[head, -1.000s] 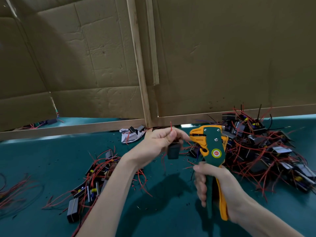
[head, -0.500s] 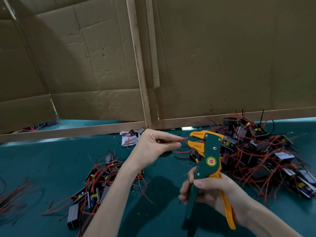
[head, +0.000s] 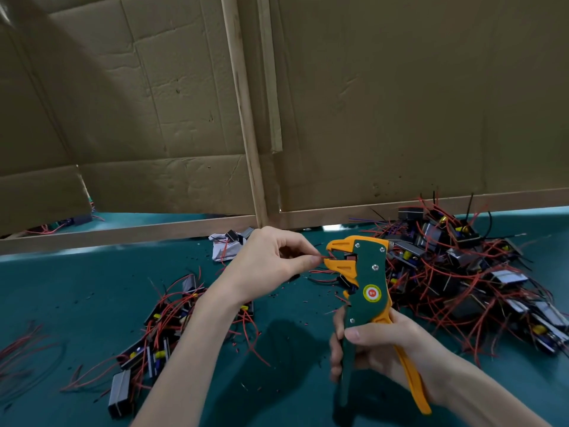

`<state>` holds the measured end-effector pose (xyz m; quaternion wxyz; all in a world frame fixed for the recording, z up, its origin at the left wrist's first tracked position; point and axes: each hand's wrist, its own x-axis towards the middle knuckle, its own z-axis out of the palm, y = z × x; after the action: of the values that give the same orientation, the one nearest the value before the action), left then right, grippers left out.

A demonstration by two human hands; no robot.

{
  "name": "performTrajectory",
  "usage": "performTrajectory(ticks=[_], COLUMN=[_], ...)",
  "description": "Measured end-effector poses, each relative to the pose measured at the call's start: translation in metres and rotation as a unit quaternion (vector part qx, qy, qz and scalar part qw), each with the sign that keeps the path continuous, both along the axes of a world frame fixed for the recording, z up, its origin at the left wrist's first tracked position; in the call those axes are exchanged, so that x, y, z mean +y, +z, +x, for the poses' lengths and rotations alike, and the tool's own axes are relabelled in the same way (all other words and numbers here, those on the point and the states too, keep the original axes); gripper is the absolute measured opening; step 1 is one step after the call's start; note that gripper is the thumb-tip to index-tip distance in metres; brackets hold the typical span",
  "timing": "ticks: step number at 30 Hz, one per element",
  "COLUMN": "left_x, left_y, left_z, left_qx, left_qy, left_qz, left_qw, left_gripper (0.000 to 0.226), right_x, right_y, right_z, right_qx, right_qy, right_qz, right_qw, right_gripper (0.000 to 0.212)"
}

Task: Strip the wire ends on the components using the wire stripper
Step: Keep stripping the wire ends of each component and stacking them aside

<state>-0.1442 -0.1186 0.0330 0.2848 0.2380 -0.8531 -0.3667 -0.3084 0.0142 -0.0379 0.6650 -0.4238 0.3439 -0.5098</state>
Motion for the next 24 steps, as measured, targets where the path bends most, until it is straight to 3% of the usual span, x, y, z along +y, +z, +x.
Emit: performTrajectory(ticks=[12,21,24], left_x=[0.0,0.002,0.002], left_y=[0.004,0.01,0.008], left_z=[0.003,0.006,0.004], left_qx=[-0.017,-0.033,-0.077], left_qy=[-0.037,-0.056,-0.031], left_qz=[0.009,0.015,-0.001], left_qw=[0.999,0.998,0.997], left_gripper=[0.012,0.02,0.014], right_x=[0.001,0.011,0.01], right_y=[0.0,0.006,0.001], right_z=[-0.005,0.006,0.016], right_qx=[0.04,0.104,0.111], right_qy=[0.002,-0.067,-0.119], right_qz=[-0.012,-0.006,0.03], right_qw=[0.999,0.992,0.986], right_gripper=[0.018,0.021,0.029])
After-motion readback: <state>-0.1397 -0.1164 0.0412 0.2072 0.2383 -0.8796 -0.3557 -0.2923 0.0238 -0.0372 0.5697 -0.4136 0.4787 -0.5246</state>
